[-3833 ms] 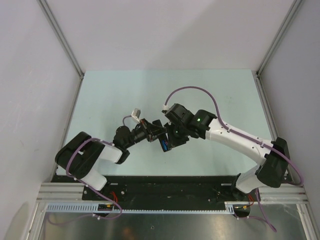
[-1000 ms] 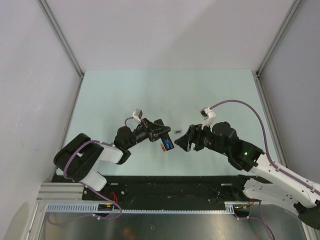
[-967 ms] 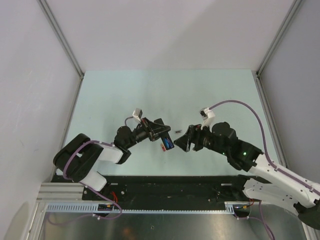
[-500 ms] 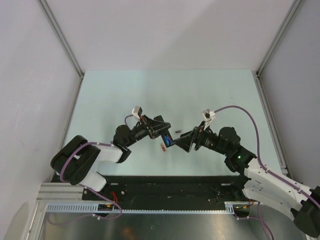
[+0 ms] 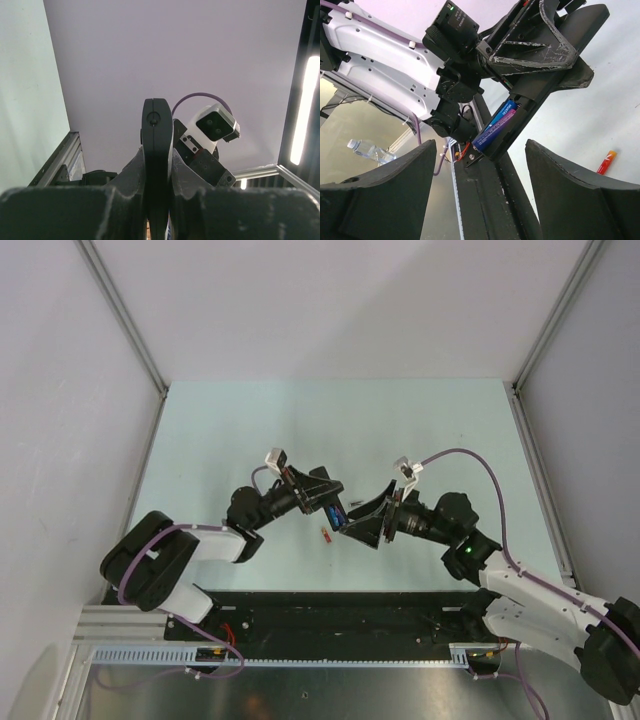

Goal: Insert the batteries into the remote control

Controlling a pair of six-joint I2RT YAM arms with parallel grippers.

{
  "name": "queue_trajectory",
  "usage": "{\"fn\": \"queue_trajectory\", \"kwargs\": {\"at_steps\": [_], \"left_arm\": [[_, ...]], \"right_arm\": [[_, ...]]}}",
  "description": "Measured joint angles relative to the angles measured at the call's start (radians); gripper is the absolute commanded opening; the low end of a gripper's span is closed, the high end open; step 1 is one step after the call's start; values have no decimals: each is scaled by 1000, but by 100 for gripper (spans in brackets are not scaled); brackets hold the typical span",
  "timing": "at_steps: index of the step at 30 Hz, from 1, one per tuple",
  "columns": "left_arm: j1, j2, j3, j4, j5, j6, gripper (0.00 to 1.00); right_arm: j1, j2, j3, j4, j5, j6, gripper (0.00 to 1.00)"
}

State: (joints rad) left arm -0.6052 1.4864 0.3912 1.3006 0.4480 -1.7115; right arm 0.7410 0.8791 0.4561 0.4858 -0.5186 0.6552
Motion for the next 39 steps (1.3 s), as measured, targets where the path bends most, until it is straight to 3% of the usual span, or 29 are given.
{"fn": "queue_trajectory", "kwargs": {"at_steps": [20,39], "left_arm": [[-7,-43,3,0,7,0,0],[-12,-59,3,-18,-12,12,0]], "right_arm": [[-37,52,-1,39,-23,5,69],[-41,88,-1,90,-51,66,53]]}}
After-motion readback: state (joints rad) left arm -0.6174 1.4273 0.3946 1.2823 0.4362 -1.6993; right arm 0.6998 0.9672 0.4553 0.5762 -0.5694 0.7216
